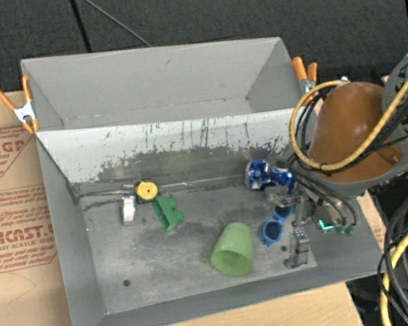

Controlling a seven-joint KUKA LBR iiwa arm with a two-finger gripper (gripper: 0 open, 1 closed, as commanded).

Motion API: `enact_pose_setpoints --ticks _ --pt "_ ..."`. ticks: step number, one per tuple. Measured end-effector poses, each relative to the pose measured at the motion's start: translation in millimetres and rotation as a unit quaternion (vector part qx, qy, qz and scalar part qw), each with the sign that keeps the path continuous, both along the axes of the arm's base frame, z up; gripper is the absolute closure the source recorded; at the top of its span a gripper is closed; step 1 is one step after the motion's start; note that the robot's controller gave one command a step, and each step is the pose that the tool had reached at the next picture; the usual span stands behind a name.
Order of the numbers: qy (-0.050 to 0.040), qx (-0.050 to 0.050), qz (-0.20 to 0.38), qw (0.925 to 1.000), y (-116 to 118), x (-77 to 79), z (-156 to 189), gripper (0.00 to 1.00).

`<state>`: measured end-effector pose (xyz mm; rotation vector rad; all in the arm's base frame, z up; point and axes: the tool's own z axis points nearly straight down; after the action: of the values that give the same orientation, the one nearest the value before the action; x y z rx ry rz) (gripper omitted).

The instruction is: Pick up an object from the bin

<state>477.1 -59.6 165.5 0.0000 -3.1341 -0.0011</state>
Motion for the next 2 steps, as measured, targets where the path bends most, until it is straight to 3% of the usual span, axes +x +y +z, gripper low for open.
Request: enact_pose_setpoints --ticks 1,2 --pt "-0.0035 0.000 0.024 0.9997 3 17.5 -19 0.00" --pt "-0.0018 0.000 0.139 0.9903 -58 30.5 -93 0.00"
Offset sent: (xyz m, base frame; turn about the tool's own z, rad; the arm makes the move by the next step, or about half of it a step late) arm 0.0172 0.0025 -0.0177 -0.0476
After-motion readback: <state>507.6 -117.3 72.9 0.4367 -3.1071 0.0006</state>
